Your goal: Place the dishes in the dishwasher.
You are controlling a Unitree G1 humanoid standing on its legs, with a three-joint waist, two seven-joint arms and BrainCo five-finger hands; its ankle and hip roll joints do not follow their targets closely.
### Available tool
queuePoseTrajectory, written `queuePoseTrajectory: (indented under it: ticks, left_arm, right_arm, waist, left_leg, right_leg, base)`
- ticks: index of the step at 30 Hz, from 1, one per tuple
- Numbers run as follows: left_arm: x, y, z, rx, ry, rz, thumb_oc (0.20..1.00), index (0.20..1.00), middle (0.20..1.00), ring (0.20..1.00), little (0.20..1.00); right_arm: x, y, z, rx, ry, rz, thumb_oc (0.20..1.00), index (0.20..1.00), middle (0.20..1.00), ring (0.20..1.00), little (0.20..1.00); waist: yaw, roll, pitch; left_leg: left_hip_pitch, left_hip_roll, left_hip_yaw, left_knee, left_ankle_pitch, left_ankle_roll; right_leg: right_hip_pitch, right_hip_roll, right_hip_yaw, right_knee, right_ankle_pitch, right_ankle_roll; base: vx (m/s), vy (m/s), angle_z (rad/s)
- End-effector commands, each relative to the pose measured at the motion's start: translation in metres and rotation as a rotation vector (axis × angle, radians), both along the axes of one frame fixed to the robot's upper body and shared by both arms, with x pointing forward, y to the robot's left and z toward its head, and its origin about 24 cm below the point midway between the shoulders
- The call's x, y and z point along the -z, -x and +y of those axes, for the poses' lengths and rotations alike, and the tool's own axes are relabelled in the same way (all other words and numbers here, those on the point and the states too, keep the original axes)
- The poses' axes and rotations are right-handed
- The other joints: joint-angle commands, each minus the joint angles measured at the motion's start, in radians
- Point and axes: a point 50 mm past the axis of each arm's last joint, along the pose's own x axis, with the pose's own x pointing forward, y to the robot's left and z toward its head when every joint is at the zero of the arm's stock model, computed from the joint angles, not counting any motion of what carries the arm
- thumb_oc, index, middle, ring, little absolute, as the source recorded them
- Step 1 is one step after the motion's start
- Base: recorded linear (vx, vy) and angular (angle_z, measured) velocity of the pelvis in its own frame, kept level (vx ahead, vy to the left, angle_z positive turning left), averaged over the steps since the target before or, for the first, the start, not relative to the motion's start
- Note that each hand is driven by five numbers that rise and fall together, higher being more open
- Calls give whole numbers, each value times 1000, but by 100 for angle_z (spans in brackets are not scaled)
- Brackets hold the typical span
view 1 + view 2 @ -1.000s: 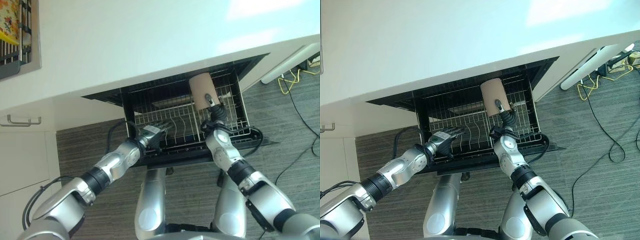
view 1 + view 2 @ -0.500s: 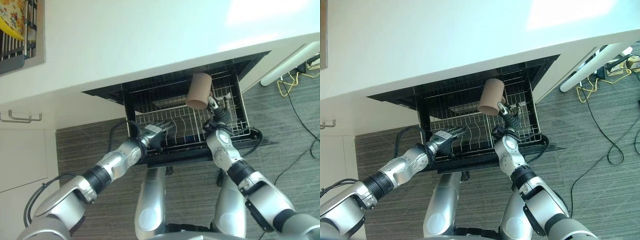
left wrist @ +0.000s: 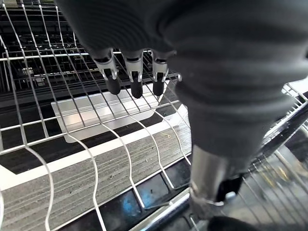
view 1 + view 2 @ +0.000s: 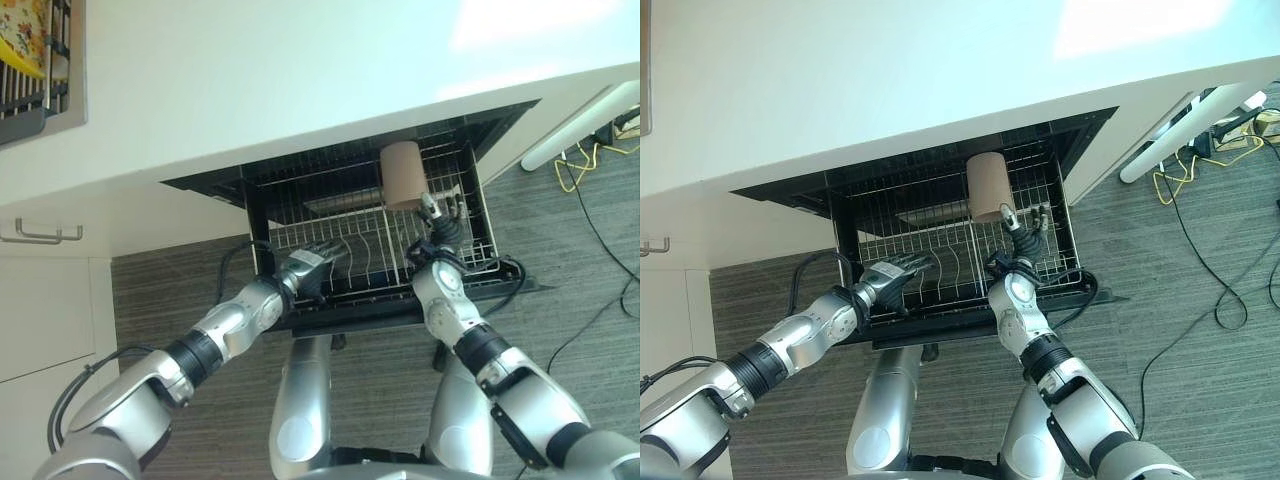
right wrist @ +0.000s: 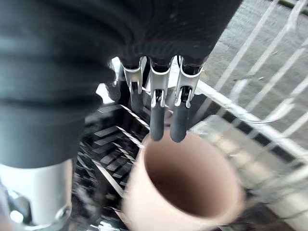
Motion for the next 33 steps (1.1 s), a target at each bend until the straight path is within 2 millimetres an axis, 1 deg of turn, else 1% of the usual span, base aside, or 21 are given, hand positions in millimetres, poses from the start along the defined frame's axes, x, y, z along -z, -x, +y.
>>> queuePoseTrajectory:
  ticks: [1, 3, 4, 5, 6, 10, 13, 17, 20, 21, 23, 25, 27, 28, 29, 31, 33]
  left_arm:
    - [6, 18, -9, 66, -9, 16, 1000, 1000, 1000, 1000, 1000]
    - [7, 19, -9, 60, -5, 16, 1000, 1000, 1000, 1000, 1000]
    - [7, 21, -8, 52, 0, 13, 1000, 1000, 1000, 1000, 1000]
    - [9, 25, -5, 39, 7, 12, 1000, 1000, 1000, 1000, 1000]
    - [10, 26, -4, 31, 10, 10, 1000, 1000, 1000, 1000, 1000]
    - [12, 30, 1, -4, 20, 4, 1000, 1000, 1000, 1000, 1000]
    - [14, 31, 5, -26, 19, 3, 1000, 1000, 1000, 1000, 1000]
    - [19, 33, 10, -81, 49, -5, 1000, 1000, 1000, 1000, 1000]
    - [23, 34, 19, -162, 105, -19, 1000, 1000, 1000, 1000, 1000]
    - [25, 36, 31, -252, 176, -43, 1000, 1000, 1000, 1000, 1000]
    - [24, 38, 41, -318, 245, -74, 1000, 1000, 1000, 1000, 1000]
    - [21, 43, 55, -396, 333, -119, 1000, 1000, 1000, 1000, 1000]
    - [6, 50, 70, -448, 450, -199, 1000, 1000, 1000, 1000, 1000]
    - [6, 50, 70, -448, 450, -199, 1000, 1000, 1000, 1000, 1000]
    - [-10, 61, 84, -461, 525, -261, 1000, 1000, 1000, 1000, 1000]
    - [-21, 72, 91, -445, 559, -291, 1000, 1000, 1000, 1000, 1000]
    - [-28, 79, 95, -434, 588, -311, 1000, 1000, 1000, 1000, 1000]
  right_arm:
    - [-19, 15, -20, 121, 11, -168, 1000, 1000, 1000, 1000, 1000]
    - [-25, 22, -15, 92, 5, -221, 1000, 1000, 1000, 1000, 1000]
    - [-30, 28, -10, 58, 4, -276, 1000, 1000, 1000, 1000, 1000]
    - [-36, 40, -5, 6, 2, -347, 1000, 1000, 1000, 1000, 1000]
    - [-38, 46, -3, -15, 0, -381, 1000, 1000, 1000, 1000, 1000]
    - [-52, 61, -9, -93, 5, -507, 1000, 1000, 1000, 1000, 1000]
    - [-59, 66, -12, -145, -23, -562, 1000, 1000, 1000, 1000, 1000]
    - [-63, 72, -10, -221, -26, -605, 1000, 1000, 1000, 1000, 1000]
    - [-64, 75, -5, -314, -1, -629, 1000, 1000, 1000, 1000, 1000]
    - [-63, 78, -1, -392, 44, -645, 1000, 1000, 1000, 1000, 1000]
    - [-61, 81, -1, -443, 71, -649, 1000, 1000, 1000, 1000, 1000]
    - [-56, 84, -5, -492, 101, -637, 1000, 1000, 1000, 1000, 1000]
    - [-49, 91, -16, -499, 165, -630, 1000, 1000, 1000, 1000, 1000]
    - [-49, 91, -16, -499, 165, -630, 1000, 1000, 1000, 1000, 1000]
    - [-41, 99, -27, -513, 196, -607, 1000, 1000, 1000, 1000, 1000]
    - [-35, 104, -35, -511, 204, -584, 1000, 1000, 1000, 1000, 1000]
    - [-30, 108, -40, -506, 213, -565, 1000, 1000, 1000, 1000, 1000]
  waist:
    - [-15, 33, -19]
    - [-20, 31, -19]
    - [-26, 29, -19]
    - [-36, 26, -19]
    - [-40, 24, -19]
    - [-51, 18, -19]
    - [-54, 13, -19]
    - [-53, 10, -19]
    - [-50, 6, -19]
    - [-45, 3, -19]
    - [-41, 3, -19]
    - [-36, 2, -19]
    - [-25, -1, -19]
    - [-25, -1, -19]
    - [-17, -12, -47]
    - [-9, -19, -83]
    - [-5, -23, -117]
  left_leg:
    - [50, -33, -33, 46, -149, 26]
    - [51, -33, -31, 42, -149, 27]
    - [47, -33, -28, 43, -150, 28]
    - [46, -32, -23, 38, -149, 30]
    - [46, -33, -22, 37, -148, 31]
    - [37, -30, -10, 42, -148, 32]
    - [35, -25, -3, 43, -147, 30]
    - [50, -22, 7, 33, -145, 28]
    - [74, -23, 11, 17, -141, 26]
    - [101, -23, 14, 5, -139, 22]
    - [127, -26, 16, -8, -138, 19]
    - [168, -28, 17, -22, -140, 15]
    - [236, -34, 17, -45, -142, 10]
    - [236, -34, 17, -45, -142, 10]
    - [292, -37, 16, -71, -143, 4]
    - [330, -39, 12, -97, -141, -1]
    - [367, -37, 8, -123, -139, -5]
  right_leg:
    - [-111, 72, -20, -38, 141, -76]
    - [-112, 75, -18, -39, 140, -75]
    - [-117, 77, -15, -39, 139, -75]
    - [-123, 80, -11, -38, 137, -75]
    - [-125, 83, -8, -38, 137, -75]
    - [-133, 82, -8, -35, 136, -75]
    - [-136, 80, -13, -32, 136, -73]
    - [-123, 76, -21, -40, 136, -71]
    - [-99, 77, -28, -59, 139, -66]
    - [-70, 75, -34, -77, 141, -62]
    - [-41, 73, -42, -94, 140, -59]
    - [3, 69, -52, -113, 137, -56]
    - [84, 60, -75, -148, 136, -53]
    - [84, 60, -75, -148, 136, -53]
    - [156, 53, -103, -190, 135, -51]
    - [206, 52, -123, -224, 134, -48]
    - [249, 53, -139, -253, 135, -45]
  base:
    - [0, 0, 0]
    - [0, 0, 0]
    - [15, 54, -5]
    - [18, 58, -4]
    - [13, 47, -5]
    - [4, 20, -3]
    - [0, -2, -1]
    - [8, -13, -7]
    - [2, -37, -7]
    - [3, -44, -2]
    - [0, -36, -5]
    - [2, -54, -2]
    - [0, -74, 6]
    - [13, -106, 9]
    - [31, -100, 12]
    - [56, -89, 15]
    - [85, -51, 18]
